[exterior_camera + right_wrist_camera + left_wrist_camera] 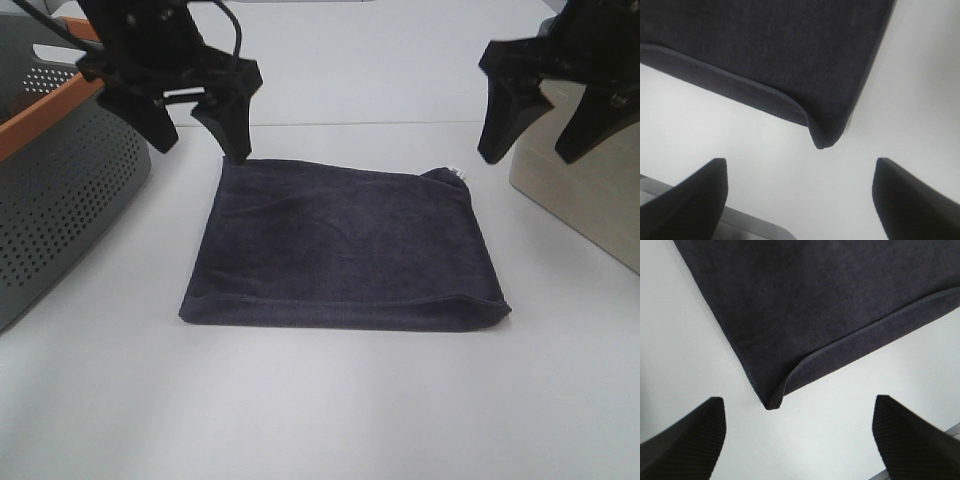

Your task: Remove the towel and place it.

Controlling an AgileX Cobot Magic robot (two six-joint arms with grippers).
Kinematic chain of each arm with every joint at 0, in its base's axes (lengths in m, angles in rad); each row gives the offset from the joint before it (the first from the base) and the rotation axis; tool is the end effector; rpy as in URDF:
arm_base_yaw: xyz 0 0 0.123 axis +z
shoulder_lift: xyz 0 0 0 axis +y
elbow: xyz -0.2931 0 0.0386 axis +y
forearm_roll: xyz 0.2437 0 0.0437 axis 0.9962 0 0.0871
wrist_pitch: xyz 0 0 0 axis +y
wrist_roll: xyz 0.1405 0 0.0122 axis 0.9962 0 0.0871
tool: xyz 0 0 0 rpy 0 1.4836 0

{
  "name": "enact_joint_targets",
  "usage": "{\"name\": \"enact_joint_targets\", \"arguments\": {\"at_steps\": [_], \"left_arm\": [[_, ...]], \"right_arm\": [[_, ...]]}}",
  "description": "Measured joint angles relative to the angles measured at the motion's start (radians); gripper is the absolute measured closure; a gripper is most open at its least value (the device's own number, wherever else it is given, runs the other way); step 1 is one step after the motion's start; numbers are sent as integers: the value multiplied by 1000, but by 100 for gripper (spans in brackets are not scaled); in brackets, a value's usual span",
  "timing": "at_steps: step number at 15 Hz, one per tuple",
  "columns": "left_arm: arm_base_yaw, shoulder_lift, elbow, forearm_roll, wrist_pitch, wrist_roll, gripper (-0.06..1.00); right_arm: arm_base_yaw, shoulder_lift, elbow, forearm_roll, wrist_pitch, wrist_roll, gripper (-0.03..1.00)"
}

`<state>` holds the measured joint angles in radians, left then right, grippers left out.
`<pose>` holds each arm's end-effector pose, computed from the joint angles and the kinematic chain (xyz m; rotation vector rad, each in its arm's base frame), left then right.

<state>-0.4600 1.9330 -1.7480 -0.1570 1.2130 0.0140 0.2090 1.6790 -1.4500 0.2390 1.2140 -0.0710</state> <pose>0.3706 -0.2067 0.2468 0.6318 2.8376 -0.3031 0.3338 0.1028 0.2634 -0.3214 2.9045 0.3628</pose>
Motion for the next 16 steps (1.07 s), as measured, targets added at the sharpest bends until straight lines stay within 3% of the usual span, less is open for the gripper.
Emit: {"name": "enact_joint_targets", "arguments": {"at_steps": [3,4,5,9,11,16], "left_arm": [[11,-117,-4,157,2,-77,19],[83,-181,-4,191,3,-95,19],[112,-197,-4,193,3,-97,19],[373,-336,53,200,1,-58,19],[472,-432,152,196,1,-41,19],[507,-733,448,122,3,-39,19]], "right_arm": [[0,-102,-72,-80,3,108,26],[-27,-144,-112,-147,3,166,26],[-49,-153,-115,-150,3,170,26],[-250,-211,-99,-175,2,154,26],[-265,-305,-29,-179,2,137,26],[-265,-711,306,-148,5,135,26]]}}
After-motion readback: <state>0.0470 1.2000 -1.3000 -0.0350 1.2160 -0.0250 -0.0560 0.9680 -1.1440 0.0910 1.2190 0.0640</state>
